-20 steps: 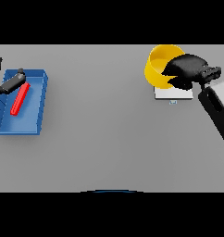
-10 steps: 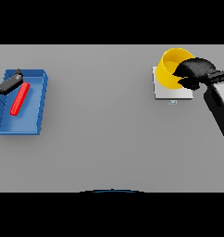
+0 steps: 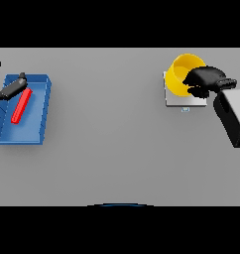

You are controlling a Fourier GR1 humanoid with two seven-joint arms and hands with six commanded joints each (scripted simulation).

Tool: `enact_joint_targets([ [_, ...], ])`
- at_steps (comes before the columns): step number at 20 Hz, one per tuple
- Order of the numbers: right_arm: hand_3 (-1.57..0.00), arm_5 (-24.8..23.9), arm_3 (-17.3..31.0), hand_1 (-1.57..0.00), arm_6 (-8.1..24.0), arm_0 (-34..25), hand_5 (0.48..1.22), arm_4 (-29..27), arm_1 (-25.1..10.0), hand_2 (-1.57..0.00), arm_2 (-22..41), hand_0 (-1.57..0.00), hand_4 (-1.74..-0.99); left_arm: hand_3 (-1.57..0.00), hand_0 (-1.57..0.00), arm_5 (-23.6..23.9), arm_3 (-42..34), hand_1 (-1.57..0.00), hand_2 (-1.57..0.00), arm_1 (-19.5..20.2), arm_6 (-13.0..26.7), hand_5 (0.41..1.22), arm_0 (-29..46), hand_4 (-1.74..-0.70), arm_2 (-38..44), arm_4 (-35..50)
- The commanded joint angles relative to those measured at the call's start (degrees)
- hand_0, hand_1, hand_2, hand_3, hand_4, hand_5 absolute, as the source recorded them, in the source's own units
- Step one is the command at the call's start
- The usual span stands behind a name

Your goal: Pick up the red beaker and tilt it to pour out 1 green nut into yellow bowl. Pick up the yellow bowl and place it on the metallic measuring scale.

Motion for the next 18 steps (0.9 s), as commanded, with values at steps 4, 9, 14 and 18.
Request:
enact_joint_targets([
  [4, -0.82, 1.2, 1.8, -1.08, 1.6, -0.8, 1.053, -0.9, 0.7, -1.13, -0.4, -1.22, -1.548, 0.0, 0.0, -0.3, 0.4, 0.0, 0.0, -0.1, 0.5, 0.744, -0.2, -0.81, -0.3, 0.3],
  [9, -0.6, 2.8, 4.5, -0.35, -0.1, -1.8, 0.821, -0.8, 0.5, -0.52, -0.5, -0.4, -1.41, 0.0, 0.0, -1.1, 2.3, 0.0, 0.0, -1.1, -0.1, 0.738, -1.1, -0.81, -0.4, 0.0],
  [14, -0.44, 2.7, 6.3, -0.12, -3.0, -2.6, 0.746, 0.4, 1.0, -0.24, 0.8, -0.13, -1.346, 0.0, 0.0, -0.8, 3.5, 0.0, 0.0, -2.3, 0.4, 0.736, -1.8, -0.81, -0.6, -0.2],
  [18, -0.35, 3.3, 7.3, -0.05, -3.3, -3.2, 0.733, 1.0, 1.1, -0.12, 1.3, -0.05, -1.308, 0.0, 0.0, -0.4, 2.3, 0.0, 0.0, -1.7, 0.6, 0.734, -1.6, -0.82, -0.5, 0.2],
])
